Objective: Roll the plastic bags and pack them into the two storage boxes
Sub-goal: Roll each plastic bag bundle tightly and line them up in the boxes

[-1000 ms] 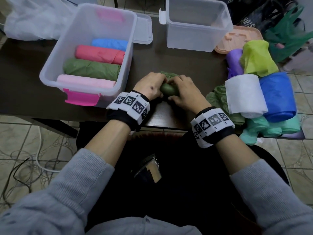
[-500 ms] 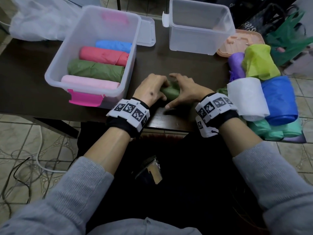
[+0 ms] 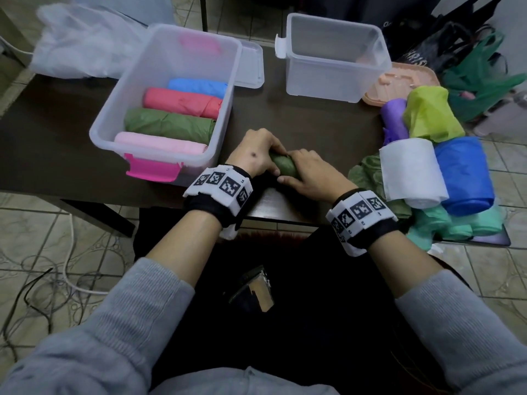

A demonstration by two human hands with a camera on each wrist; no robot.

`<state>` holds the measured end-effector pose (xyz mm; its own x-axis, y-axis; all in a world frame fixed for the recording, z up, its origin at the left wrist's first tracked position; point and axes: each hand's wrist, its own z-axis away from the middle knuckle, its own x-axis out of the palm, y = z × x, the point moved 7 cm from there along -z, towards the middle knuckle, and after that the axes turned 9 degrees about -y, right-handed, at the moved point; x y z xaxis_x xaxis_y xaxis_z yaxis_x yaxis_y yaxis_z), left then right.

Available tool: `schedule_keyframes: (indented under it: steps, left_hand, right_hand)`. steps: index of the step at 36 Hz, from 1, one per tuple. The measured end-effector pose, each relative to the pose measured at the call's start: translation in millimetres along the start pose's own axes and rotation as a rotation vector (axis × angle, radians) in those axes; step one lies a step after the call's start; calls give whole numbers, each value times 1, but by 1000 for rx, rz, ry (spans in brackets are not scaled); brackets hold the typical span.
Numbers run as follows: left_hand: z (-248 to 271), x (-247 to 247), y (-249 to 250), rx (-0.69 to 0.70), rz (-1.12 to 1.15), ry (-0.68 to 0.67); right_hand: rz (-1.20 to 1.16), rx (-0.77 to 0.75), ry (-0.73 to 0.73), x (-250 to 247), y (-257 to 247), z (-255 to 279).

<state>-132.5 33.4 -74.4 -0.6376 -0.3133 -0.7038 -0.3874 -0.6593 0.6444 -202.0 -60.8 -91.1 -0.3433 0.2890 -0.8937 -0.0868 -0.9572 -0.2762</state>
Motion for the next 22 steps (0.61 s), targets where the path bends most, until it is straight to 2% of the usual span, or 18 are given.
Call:
schedule_keyframes:
  steps: [4, 8, 11, 14, 17, 20, 22]
  left_hand:
    - [10, -19, 11, 30, 167, 122]
    - [40, -69, 30, 134, 322, 383]
    - [73, -119, 21, 119, 246, 649]
    - [102, -154, -8, 21, 172, 825]
    - [120, -167, -54, -206, 92, 867]
    - [127, -160, -96, -443, 117, 767]
    - [129, -153, -110, -518, 160, 701]
  right_hand:
    - [-50, 43, 21, 3, -1, 1]
    - [-265, 91, 39, 2, 3, -5]
    - [-507, 87, 99, -9, -4, -5]
    - [-802, 70, 156, -24, -14, -7]
    - [-993, 42, 195, -39, -27, -14]
    - [-1089, -13, 237, -57, -45, -20]
    - [-1116, -65, 271, -68, -59, -26]
